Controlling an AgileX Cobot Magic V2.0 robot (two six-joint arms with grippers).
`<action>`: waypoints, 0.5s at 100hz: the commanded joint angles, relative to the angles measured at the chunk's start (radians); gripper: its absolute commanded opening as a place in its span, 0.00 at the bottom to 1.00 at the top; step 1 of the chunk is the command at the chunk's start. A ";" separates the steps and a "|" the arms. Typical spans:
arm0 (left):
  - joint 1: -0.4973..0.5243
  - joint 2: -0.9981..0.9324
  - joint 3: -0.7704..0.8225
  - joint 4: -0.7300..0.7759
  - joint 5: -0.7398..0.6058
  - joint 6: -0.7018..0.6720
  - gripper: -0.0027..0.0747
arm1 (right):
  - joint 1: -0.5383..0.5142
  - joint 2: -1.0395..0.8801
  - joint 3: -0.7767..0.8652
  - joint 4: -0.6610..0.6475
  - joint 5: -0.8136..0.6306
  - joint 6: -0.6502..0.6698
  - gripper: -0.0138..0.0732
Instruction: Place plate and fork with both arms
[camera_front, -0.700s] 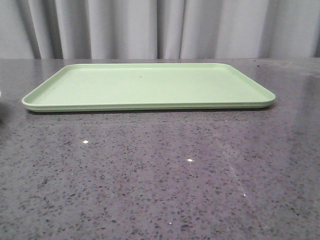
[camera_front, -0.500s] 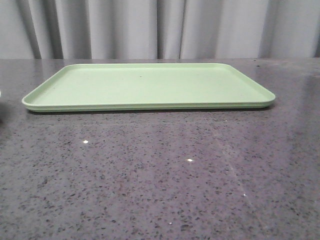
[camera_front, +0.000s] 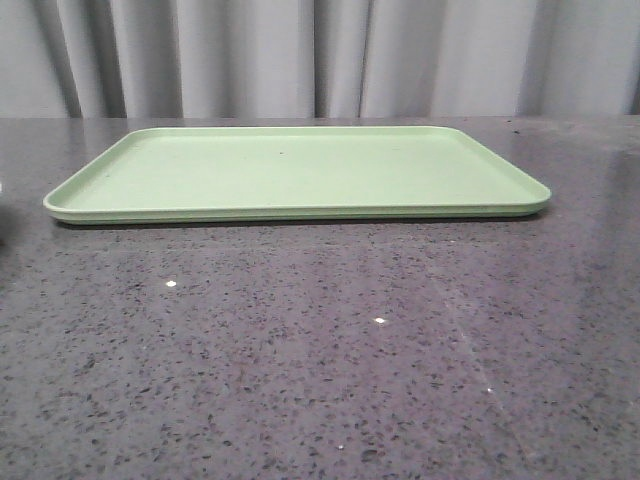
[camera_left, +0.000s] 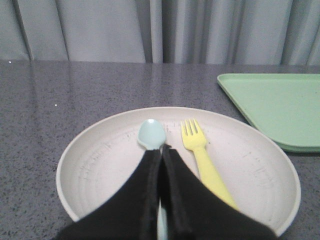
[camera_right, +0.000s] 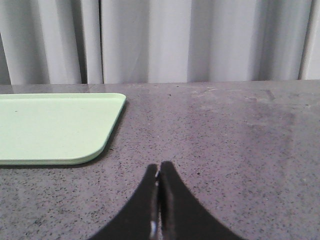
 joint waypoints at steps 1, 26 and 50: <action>0.001 -0.033 0.013 0.001 -0.111 -0.007 0.01 | -0.004 -0.024 -0.005 0.000 -0.082 -0.005 0.08; 0.001 -0.032 -0.038 0.001 -0.130 -0.007 0.01 | -0.002 -0.024 -0.018 0.000 -0.064 -0.005 0.08; 0.001 0.017 -0.248 0.009 0.033 -0.007 0.01 | -0.002 0.044 -0.180 0.000 0.129 -0.005 0.08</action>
